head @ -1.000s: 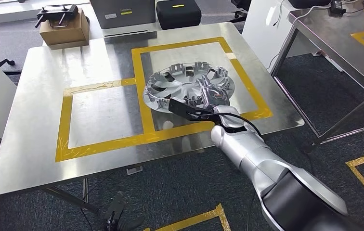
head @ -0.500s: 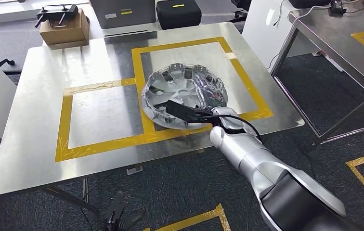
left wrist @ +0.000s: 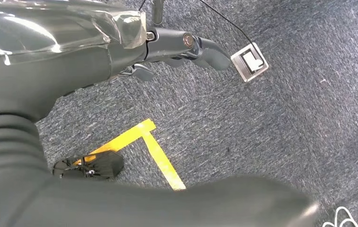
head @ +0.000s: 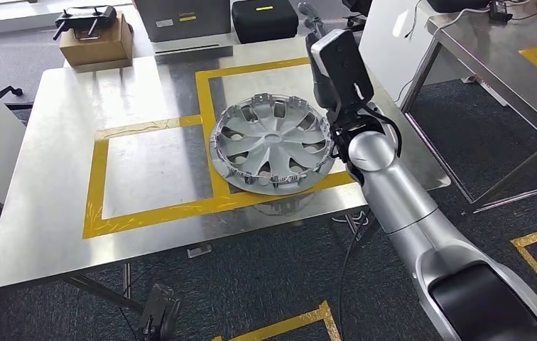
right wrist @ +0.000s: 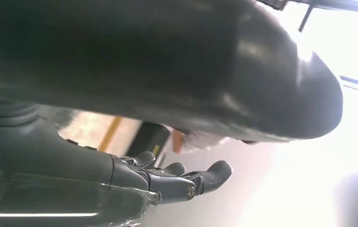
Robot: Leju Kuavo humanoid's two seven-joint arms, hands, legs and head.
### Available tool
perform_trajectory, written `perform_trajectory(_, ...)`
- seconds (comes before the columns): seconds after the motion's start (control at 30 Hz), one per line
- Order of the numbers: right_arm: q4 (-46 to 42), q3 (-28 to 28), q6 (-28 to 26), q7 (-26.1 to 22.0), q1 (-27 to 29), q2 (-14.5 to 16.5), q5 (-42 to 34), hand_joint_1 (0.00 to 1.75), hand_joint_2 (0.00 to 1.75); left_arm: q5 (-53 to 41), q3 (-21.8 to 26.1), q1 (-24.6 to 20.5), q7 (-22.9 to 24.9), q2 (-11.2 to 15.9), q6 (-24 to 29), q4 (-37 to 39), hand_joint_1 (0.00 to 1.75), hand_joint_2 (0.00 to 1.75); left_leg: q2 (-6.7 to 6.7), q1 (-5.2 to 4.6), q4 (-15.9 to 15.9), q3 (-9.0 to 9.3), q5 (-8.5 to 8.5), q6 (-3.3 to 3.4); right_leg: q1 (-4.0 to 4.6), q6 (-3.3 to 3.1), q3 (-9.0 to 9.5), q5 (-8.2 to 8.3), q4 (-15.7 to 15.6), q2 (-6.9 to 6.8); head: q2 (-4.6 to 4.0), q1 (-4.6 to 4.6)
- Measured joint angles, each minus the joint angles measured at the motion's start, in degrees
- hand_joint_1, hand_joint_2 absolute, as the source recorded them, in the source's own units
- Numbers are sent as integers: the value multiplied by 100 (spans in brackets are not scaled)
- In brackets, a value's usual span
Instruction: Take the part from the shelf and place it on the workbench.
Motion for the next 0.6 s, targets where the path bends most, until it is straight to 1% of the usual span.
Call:
perform_trajectory(0.07,-621,-207,-128,-244,211,-178,-460,0,0,17,39,9,-41,13,32,1,0,0,0,-3,1,2,-1,1,-2,0,-2,0,-1,0,0,-1)
perform_trajectory(0.13,-1328,-484,-228,-579,539,-364,-1237,0,0,52,85,20,-115,17,82,2,0,0,-12,-5,2,3,-2,1,-1,1,0,-3,-4,-12,-1,-1)
perform_trajectory(0.23,-2462,-1059,-320,-966,1241,-650,-2429,0,0,121,161,54,-218,24,170,2,0,0,-34,-5,1,0,-3,2,0,12,7,-13,-5,-35,0,-1)
perform_trajectory(0.3,-3120,-1460,-333,-1144,1813,-797,-2899,0,0,174,229,65,-247,29,211,2,0,0,-38,-5,0,-4,-6,4,-1,16,9,-16,-4,-40,0,0)
perform_trajectory(0.4,-3811,-1872,-298,-1291,2521,-937,-3140,0,0,203,309,62,-257,36,238,1,0,0,-29,-6,-1,-7,-12,8,-1,16,6,-16,-4,-35,0,-1)
perform_trajectory(0.5,-4150,-2062,-292,-1312,2821,-1010,-3201,0,0,207,357,59,-265,37,242,1,0,0,-25,-4,-1,-3,-13,8,1,16,2,-16,-4,-29,0,-2)
perform_trajectory(0.6,-4436,-2206,-357,-1362,3171,-1020,-3309,0,0,238,390,62,-320,38,214,-1,0,0,-29,3,-1,3,-12,8,10,15,6,-17,-4,-35,-1,-1)
